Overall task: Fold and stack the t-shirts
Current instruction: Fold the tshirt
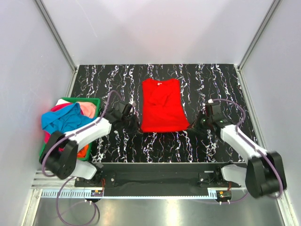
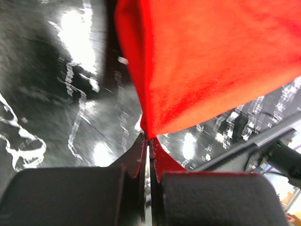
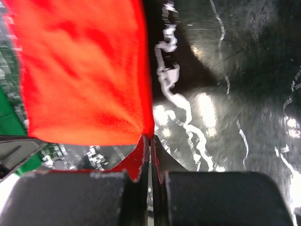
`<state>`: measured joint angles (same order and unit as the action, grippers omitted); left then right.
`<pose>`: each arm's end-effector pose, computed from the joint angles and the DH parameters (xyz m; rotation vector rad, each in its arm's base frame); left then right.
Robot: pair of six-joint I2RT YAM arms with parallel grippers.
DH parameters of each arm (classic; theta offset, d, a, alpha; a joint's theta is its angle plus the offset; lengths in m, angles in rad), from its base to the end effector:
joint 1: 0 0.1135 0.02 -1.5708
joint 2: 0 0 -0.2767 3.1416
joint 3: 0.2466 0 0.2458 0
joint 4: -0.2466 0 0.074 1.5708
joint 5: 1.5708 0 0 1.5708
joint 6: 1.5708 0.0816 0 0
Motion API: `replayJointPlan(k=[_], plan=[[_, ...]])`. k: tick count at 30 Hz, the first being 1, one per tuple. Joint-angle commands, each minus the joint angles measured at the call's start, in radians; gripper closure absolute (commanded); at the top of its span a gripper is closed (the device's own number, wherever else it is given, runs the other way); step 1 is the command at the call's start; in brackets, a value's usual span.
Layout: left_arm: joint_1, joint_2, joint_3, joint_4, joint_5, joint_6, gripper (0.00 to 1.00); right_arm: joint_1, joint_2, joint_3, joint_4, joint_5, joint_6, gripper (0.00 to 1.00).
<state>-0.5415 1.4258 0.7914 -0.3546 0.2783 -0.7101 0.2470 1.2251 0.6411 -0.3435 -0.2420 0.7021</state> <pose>0.2381 -0.1694 0.1670 -0.1154 2.7220 -0.7864 0.2377 0.0801 0.1699 0.4831 2.5522 0.6759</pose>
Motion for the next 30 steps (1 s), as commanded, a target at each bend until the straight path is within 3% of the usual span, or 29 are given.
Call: replayJointPlan(k=[1, 7, 12, 16, 21, 30], plan=[[-0.043, -0.112, 0.015, -0.108, -0.077, -0.021, 1.0, -0.002, -0.131, -0.008, -0.124, 0.066, 0.019, 1.0], [-0.153, -0.258, 0.058, -0.225, -0.145, -0.086, 1.0, -0.002, -0.399, -0.03, -0.196, -0.018, 0.057, 1.0], [-0.184, -0.254, 0.104, -0.27, -0.154, -0.082, 1.0, -0.002, -0.463, -0.018, -0.204, -0.005, 0.048, 1.0], [-0.176, -0.183, 0.199, -0.322, -0.226, -0.04, 1.0, -0.002, -0.379, 0.038, -0.207, 0.056, 0.007, 1.0], [-0.1, -0.026, 0.417, -0.359, -0.212, 0.043, 1.0, -0.002, -0.23, 0.175, -0.207, 0.125, -0.068, 1.0], [0.081, 0.3, 0.831, -0.399, -0.128, 0.135, 1.0, -0.025, 0.182, 0.569, -0.192, 0.141, -0.222, 0.99]])
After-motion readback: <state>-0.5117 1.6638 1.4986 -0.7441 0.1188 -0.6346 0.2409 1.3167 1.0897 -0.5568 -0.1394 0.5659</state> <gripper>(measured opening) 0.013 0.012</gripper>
